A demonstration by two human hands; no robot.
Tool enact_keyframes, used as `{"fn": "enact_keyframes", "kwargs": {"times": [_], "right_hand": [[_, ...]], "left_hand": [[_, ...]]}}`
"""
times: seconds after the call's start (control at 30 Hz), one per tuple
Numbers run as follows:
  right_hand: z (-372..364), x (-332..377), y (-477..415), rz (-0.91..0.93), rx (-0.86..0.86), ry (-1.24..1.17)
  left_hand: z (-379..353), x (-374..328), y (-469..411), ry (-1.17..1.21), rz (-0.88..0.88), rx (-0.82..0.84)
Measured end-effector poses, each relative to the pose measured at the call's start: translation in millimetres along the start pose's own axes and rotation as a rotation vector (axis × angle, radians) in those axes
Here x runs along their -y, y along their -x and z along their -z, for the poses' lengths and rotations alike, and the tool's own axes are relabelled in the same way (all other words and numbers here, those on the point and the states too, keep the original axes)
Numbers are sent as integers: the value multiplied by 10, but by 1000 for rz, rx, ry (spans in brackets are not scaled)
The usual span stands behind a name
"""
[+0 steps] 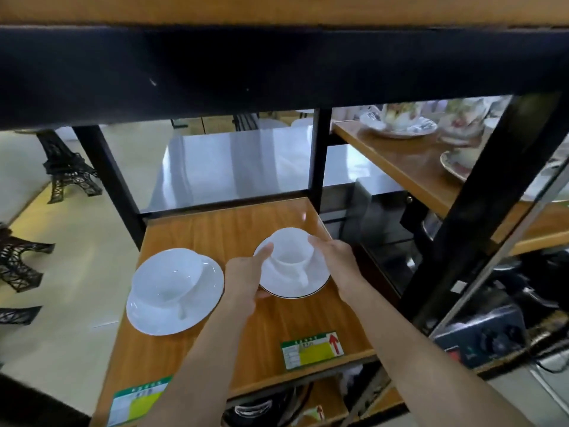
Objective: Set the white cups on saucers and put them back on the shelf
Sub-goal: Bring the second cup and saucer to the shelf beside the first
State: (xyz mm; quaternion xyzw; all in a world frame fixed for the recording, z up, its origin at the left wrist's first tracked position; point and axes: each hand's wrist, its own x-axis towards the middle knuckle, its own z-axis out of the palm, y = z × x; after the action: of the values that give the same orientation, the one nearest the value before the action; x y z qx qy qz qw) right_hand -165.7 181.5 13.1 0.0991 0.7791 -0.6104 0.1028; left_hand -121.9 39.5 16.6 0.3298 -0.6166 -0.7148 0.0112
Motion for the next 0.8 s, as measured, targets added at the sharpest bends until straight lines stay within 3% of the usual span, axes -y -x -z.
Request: {"fn": "enact_keyframes", "kwargs": {"times": [0.33, 0.57, 0.67, 0.8], "right_hand": [[-66, -48, -234, -16, 18, 24], [-48, -76, -305, 70, -53, 292], [-18, -79, -287, 174, -133, 321], [49, -80, -181, 276, -60, 361]], "left_hand": [[-85, -31, -307, -53, 12, -45], [-77, -84, -300, -204, -15, -30], [-26, -93, -304, -538, -207, -159], [8, -14, -194, -477, -429, -94]]}}
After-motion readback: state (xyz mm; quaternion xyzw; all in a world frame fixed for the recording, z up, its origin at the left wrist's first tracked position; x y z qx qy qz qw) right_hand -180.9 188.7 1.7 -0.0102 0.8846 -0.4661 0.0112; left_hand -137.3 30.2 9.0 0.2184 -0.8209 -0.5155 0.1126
